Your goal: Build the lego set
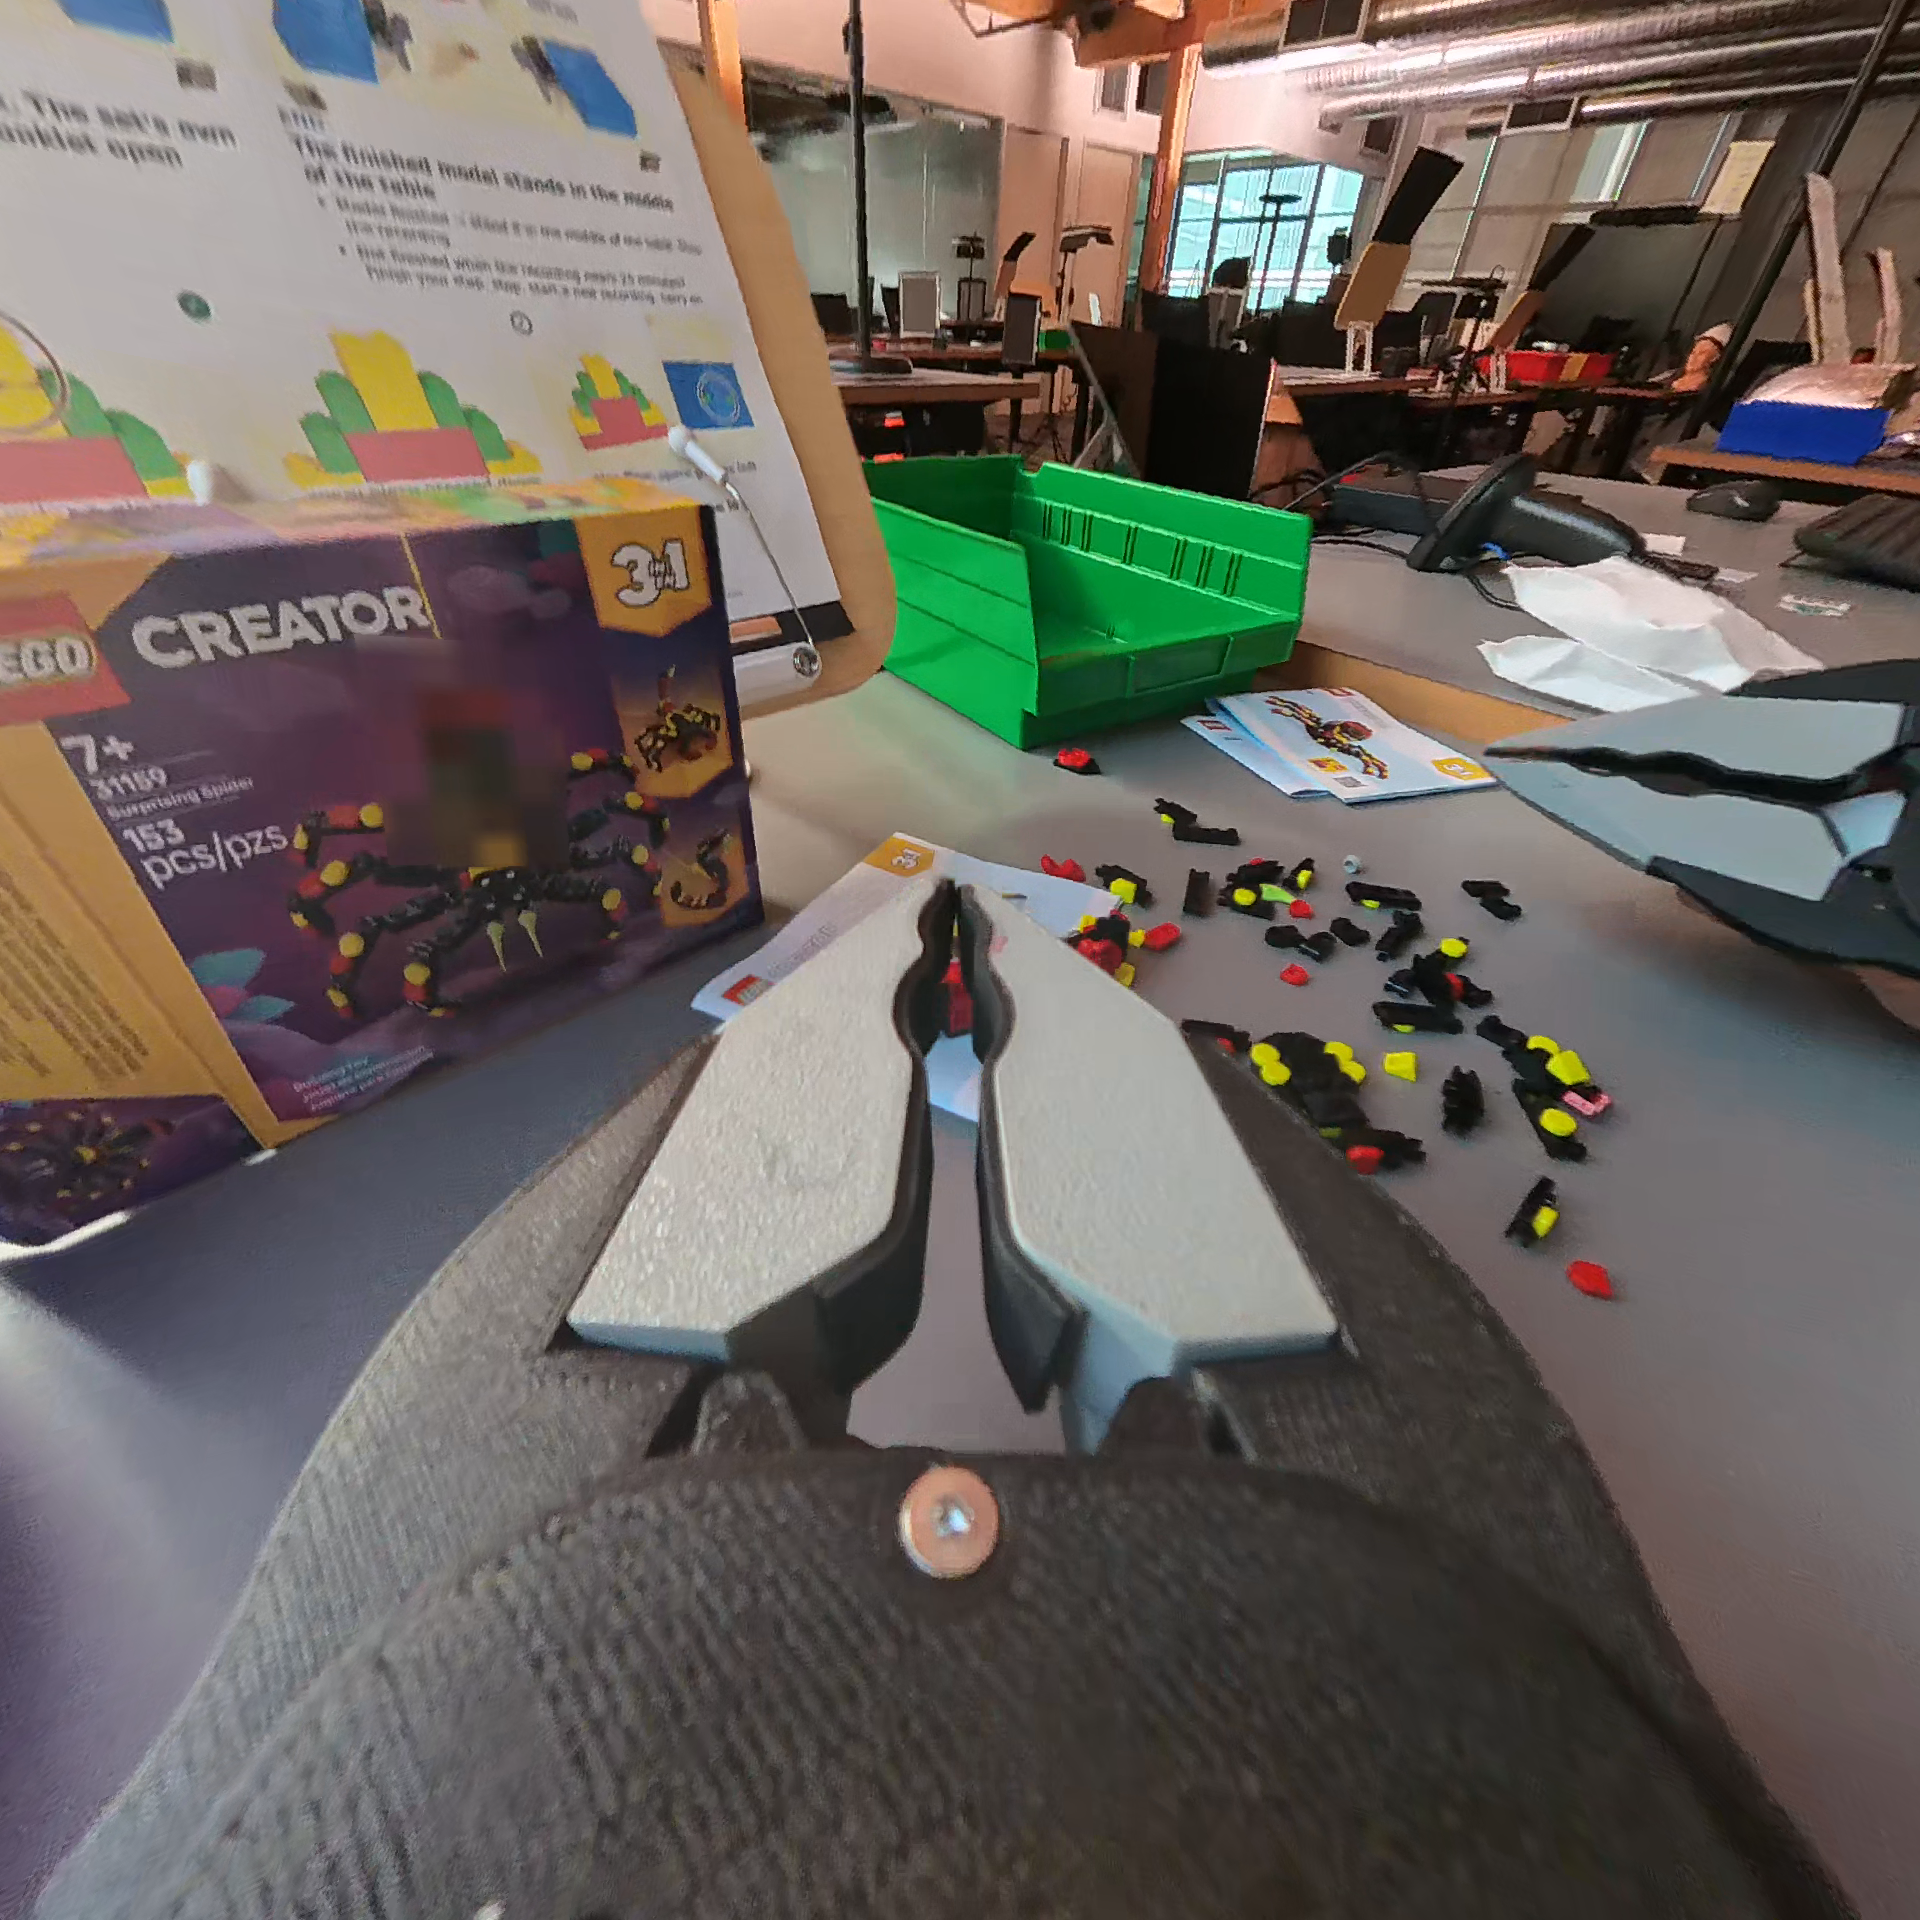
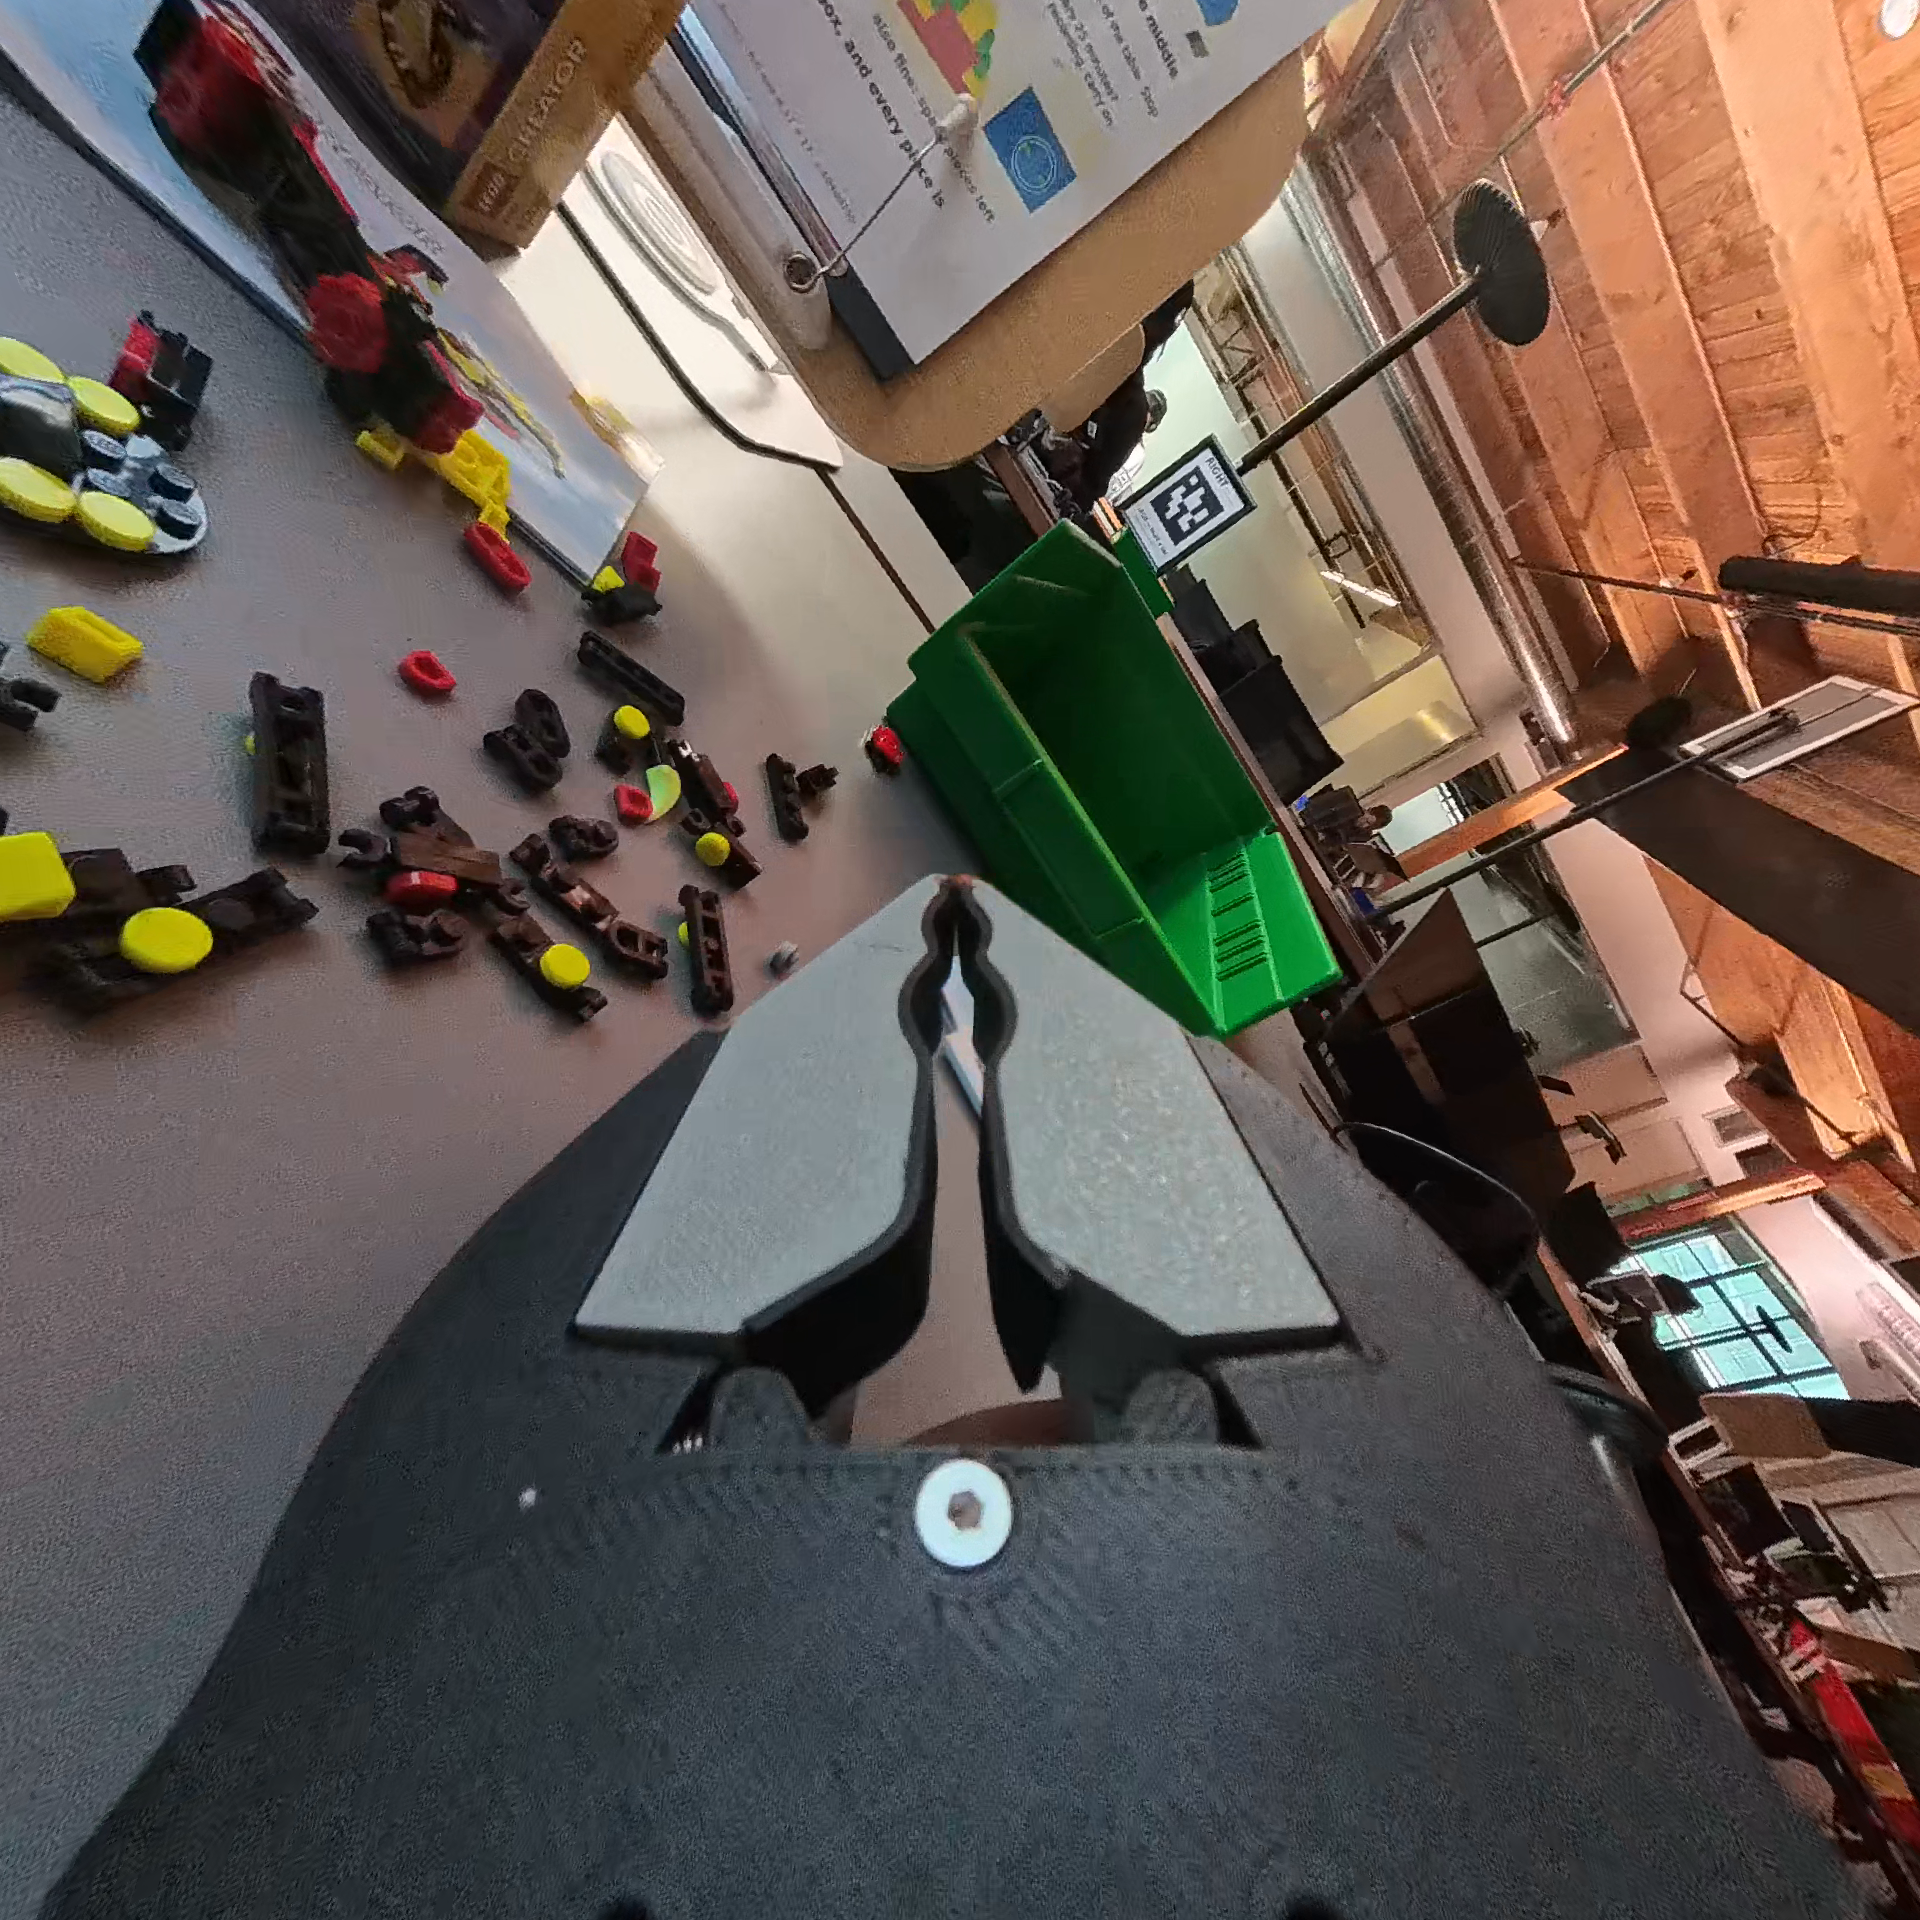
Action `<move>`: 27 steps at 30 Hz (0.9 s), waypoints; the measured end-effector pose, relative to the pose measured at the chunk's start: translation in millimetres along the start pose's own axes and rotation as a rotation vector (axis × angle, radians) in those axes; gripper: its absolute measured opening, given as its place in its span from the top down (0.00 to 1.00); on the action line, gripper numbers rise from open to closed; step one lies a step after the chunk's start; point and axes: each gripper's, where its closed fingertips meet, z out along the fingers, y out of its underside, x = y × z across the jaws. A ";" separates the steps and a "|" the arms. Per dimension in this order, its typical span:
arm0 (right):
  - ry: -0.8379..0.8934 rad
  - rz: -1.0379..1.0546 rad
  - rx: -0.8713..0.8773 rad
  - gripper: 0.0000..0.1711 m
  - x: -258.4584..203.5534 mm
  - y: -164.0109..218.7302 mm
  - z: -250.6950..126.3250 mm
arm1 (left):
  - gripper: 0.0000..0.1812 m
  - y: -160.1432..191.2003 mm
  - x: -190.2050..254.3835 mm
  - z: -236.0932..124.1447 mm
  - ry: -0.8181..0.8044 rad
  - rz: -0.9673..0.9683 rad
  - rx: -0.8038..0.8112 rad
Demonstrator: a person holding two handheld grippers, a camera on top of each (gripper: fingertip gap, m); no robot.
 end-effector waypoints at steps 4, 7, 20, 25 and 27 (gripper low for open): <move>-0.013 0.053 -0.037 1.00 3.7 6.8 3.5 | 1.00 17.5 -3.3 13.5 0.084 -0.145 -0.137; -0.067 0.089 -0.046 1.00 0.7 9.3 6.7 | 1.00 30.7 6.3 24.8 0.207 -0.213 -0.245; -0.410 0.474 0.001 1.00 7.6 19.1 24.5 | 1.00 32.5 5.3 56.3 0.393 -0.245 -0.307; -0.414 0.596 0.052 1.00 24.3 21.0 29.0 | 1.00 28.1 -6.4 72.2 0.351 -0.220 -0.281; -0.436 0.547 0.017 1.00 16.5 23.2 34.0 | 1.00 28.8 -6.6 76.7 0.366 -0.222 -0.291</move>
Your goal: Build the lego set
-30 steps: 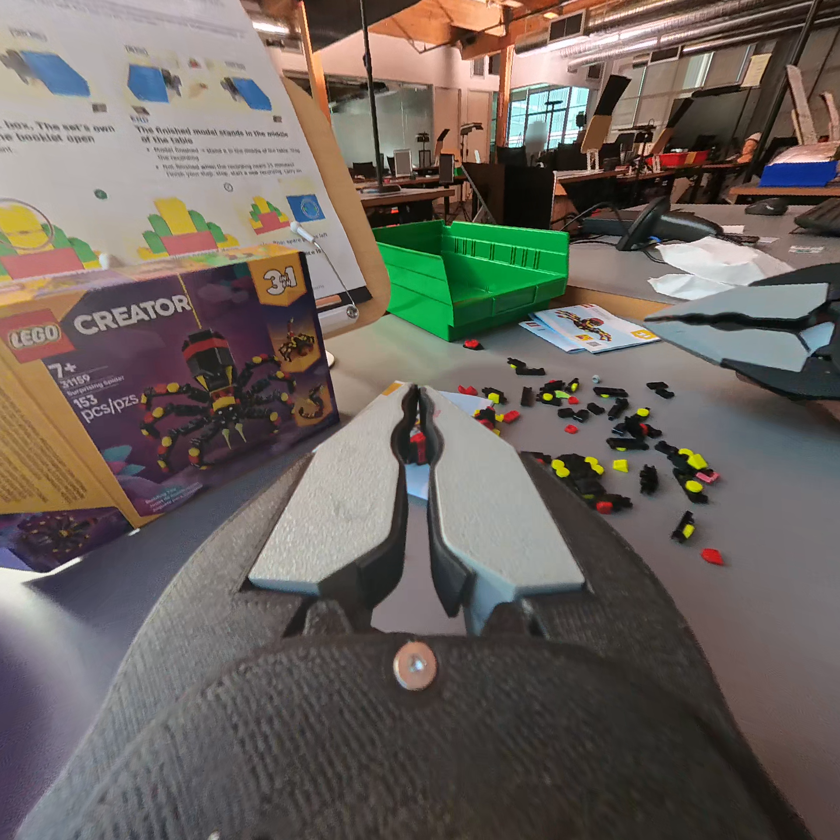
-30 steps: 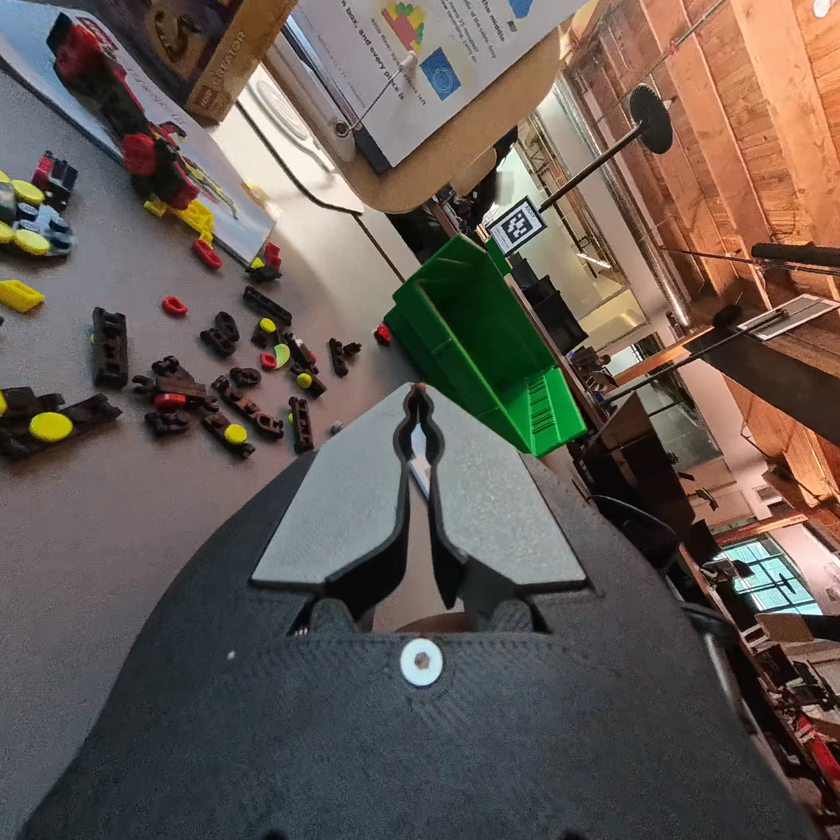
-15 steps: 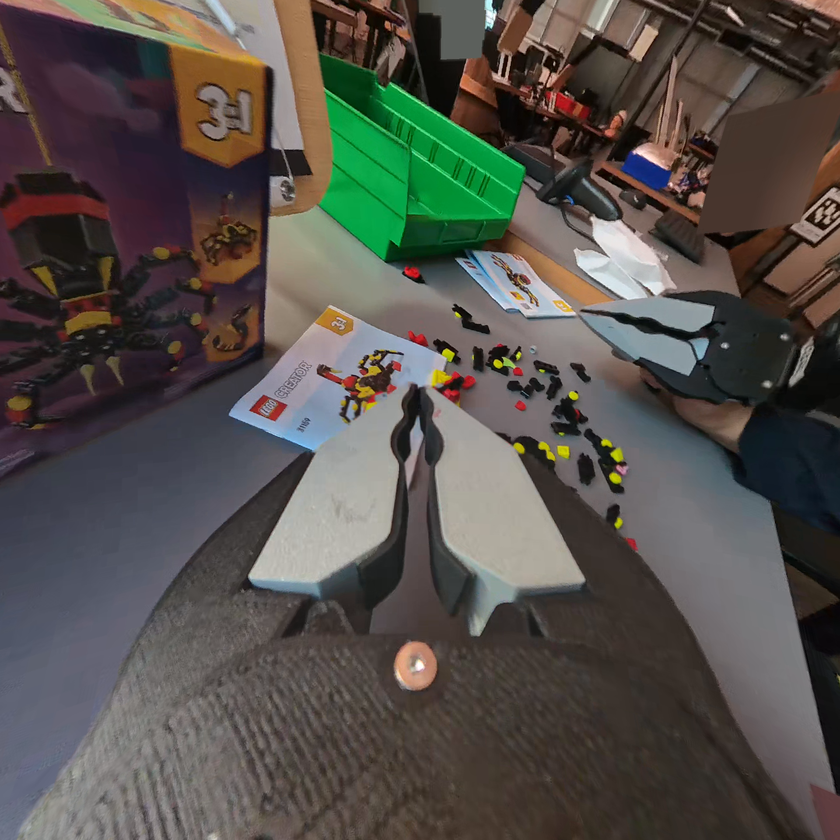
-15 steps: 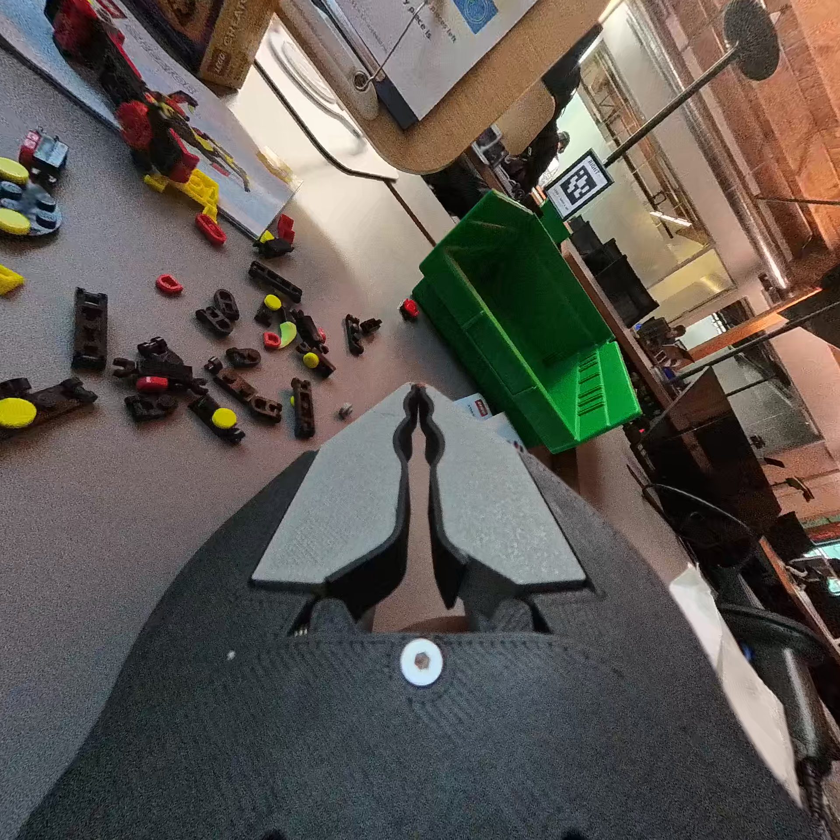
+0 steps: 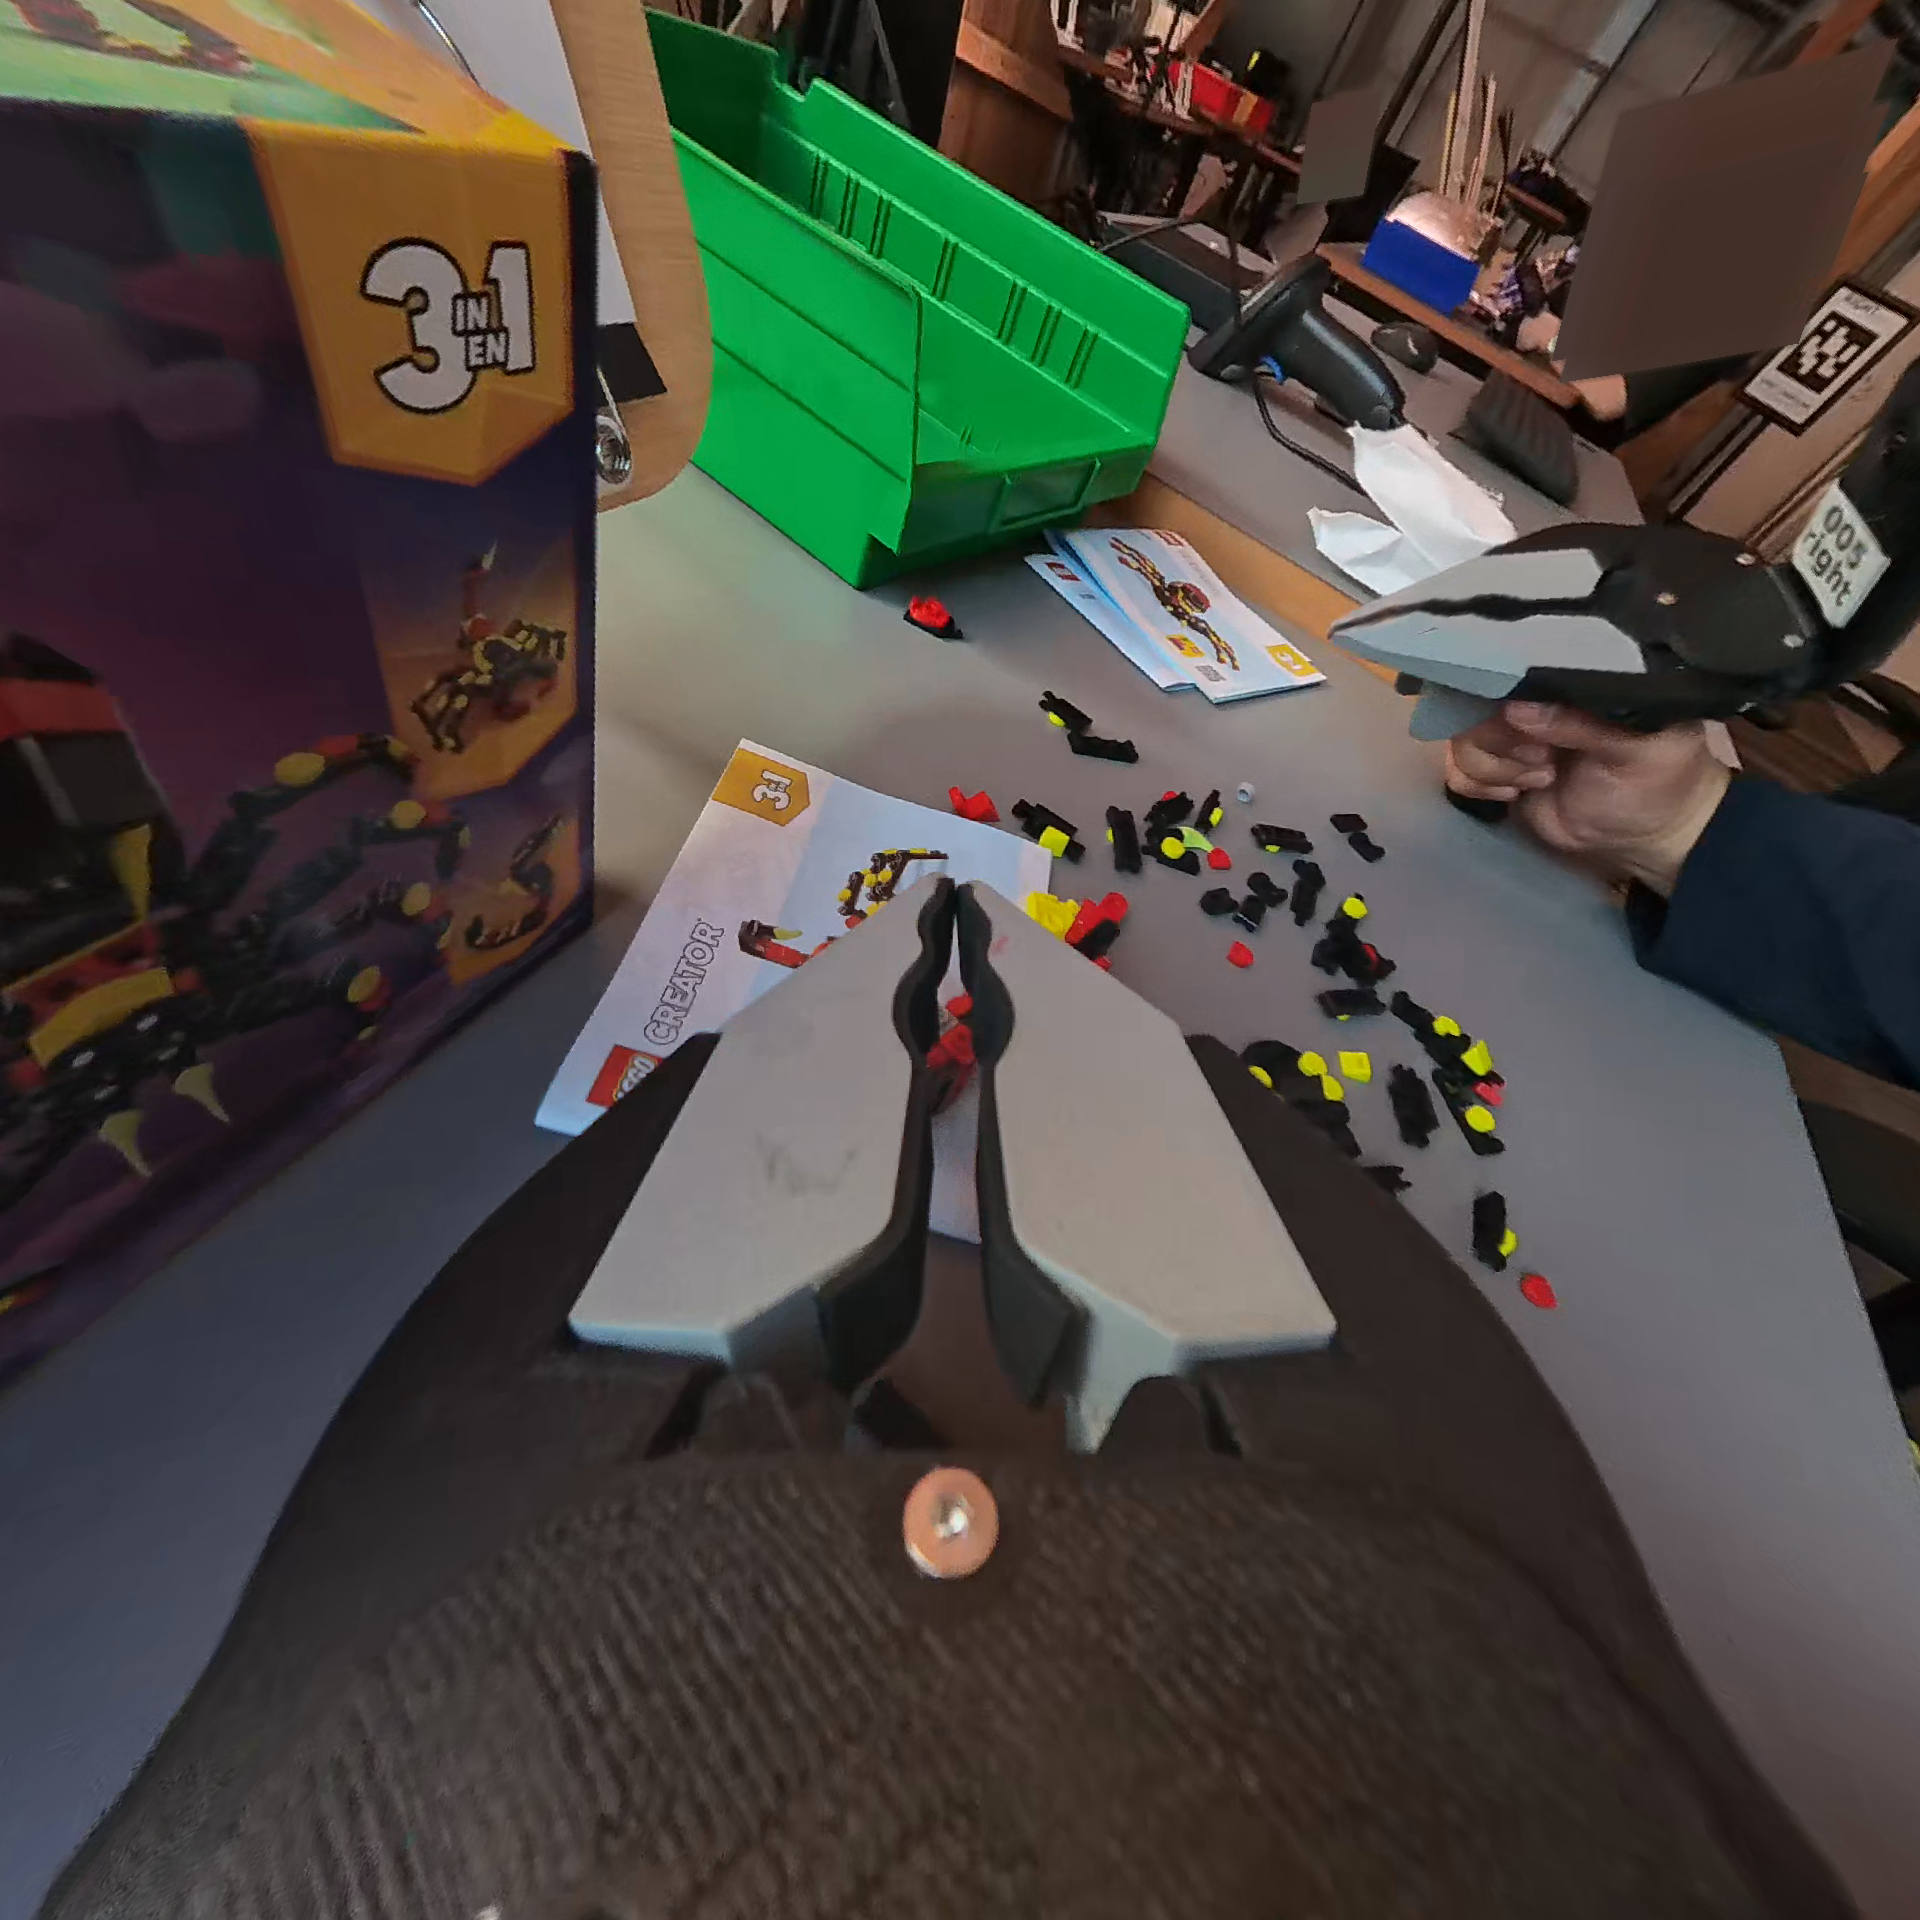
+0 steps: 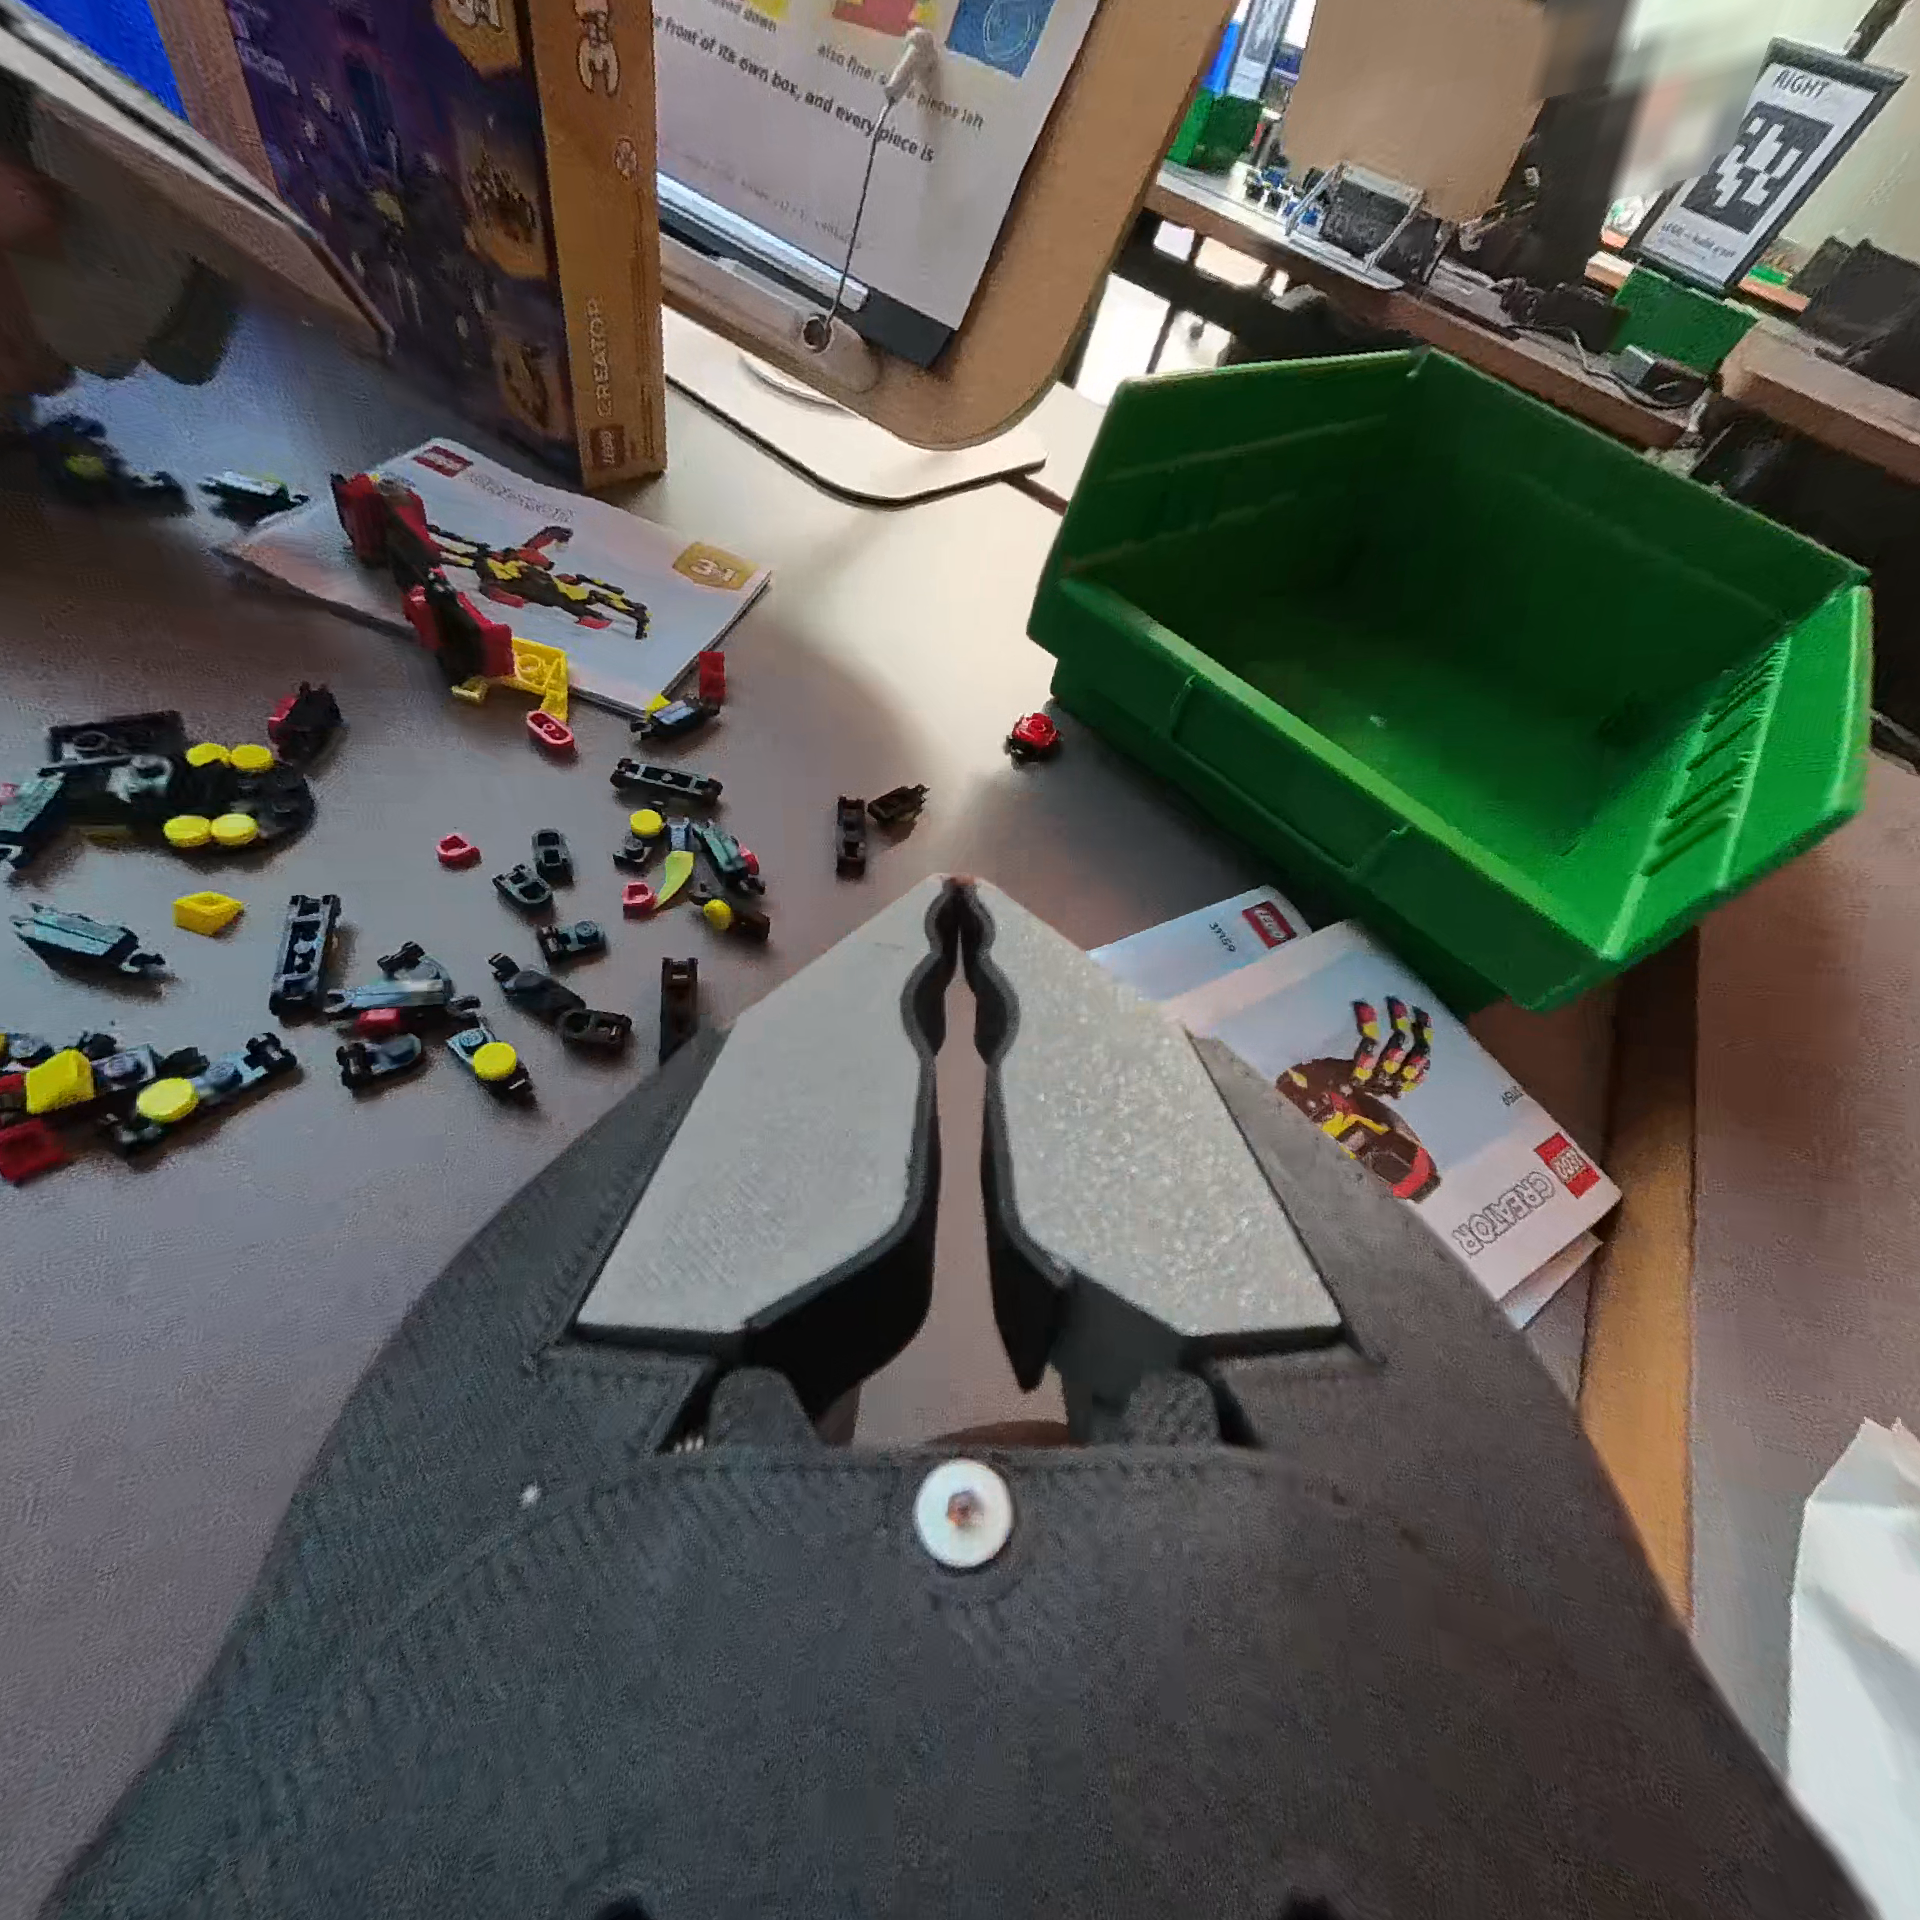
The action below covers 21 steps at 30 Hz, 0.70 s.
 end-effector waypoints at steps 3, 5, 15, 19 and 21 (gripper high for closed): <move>-0.014 -0.036 -0.052 1.00 -2.1 5.9 9.0 | 1.00 5.0 -0.7 9.0 0.014 0.022 -0.060; -0.023 -0.019 -0.055 1.00 -0.4 6.1 10.8 | 1.00 11.3 0.2 15.5 0.014 0.051 -0.117; -0.080 0.024 -0.091 1.00 -6.0 11.2 11.9 | 1.00 7.9 -1.9 14.1 -0.018 0.076 -0.091; -0.125 0.032 -0.125 1.00 -12.0 15.5 13.8 | 1.00 12.4 0.1 17.2 0.012 0.061 -0.128; -0.162 0.068 -0.135 1.00 -13.1 16.5 14.6 | 1.00 13.0 1.8 17.7 0.021 0.068 -0.133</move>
